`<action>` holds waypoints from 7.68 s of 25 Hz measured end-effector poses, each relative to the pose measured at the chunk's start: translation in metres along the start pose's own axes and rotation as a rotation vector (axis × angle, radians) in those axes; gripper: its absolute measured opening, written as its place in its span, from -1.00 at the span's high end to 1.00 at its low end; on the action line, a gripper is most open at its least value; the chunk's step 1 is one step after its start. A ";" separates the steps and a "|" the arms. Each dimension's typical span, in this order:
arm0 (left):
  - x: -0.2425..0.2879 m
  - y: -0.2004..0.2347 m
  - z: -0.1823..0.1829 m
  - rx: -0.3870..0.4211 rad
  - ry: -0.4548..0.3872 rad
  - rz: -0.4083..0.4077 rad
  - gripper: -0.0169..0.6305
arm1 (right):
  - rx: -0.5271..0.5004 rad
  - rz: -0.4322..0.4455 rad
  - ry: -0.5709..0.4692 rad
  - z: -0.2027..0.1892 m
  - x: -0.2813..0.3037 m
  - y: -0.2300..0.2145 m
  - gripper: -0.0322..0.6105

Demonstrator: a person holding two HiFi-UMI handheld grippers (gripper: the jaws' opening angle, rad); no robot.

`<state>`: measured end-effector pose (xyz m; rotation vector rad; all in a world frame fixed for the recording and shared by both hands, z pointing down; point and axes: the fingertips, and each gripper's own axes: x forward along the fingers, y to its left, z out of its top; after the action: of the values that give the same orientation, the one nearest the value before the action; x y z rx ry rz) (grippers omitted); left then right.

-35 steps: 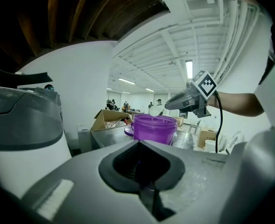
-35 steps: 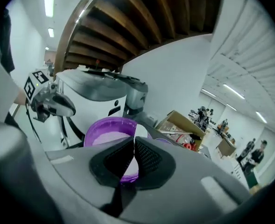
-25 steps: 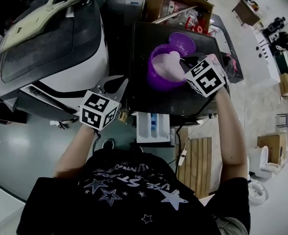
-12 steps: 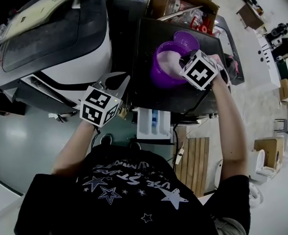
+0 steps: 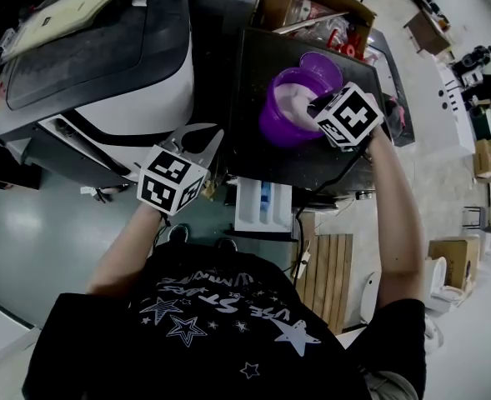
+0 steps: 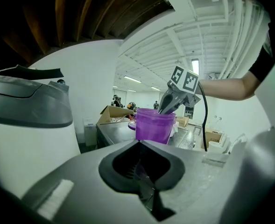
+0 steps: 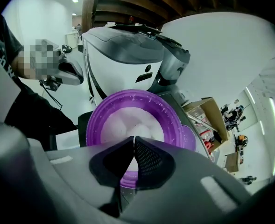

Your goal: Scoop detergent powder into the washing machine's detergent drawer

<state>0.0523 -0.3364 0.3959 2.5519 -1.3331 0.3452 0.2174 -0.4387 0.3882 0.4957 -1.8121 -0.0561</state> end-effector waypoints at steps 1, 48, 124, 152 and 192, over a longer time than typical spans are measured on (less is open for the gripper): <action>-0.001 -0.001 -0.001 -0.002 0.001 -0.002 0.95 | 0.016 0.017 -0.007 0.000 0.000 0.002 0.80; -0.013 -0.039 -0.013 -0.024 0.013 0.084 0.95 | 0.950 0.382 -0.756 -0.024 -0.069 -0.020 0.80; -0.127 -0.066 -0.146 -0.096 0.203 -0.199 0.95 | 0.753 -0.167 -0.470 -0.067 0.026 0.276 0.80; -0.135 -0.066 -0.147 -0.110 0.191 -0.201 0.95 | 0.139 -0.364 -0.224 -0.057 0.035 0.289 0.80; -0.203 -0.026 -0.167 -0.136 0.166 -0.287 0.95 | 1.120 -0.382 -0.556 -0.050 -0.021 0.280 0.80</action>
<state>-0.0547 -0.1126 0.4867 2.4915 -0.8861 0.3857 0.1833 -0.1662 0.4656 1.7464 -2.1394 0.6508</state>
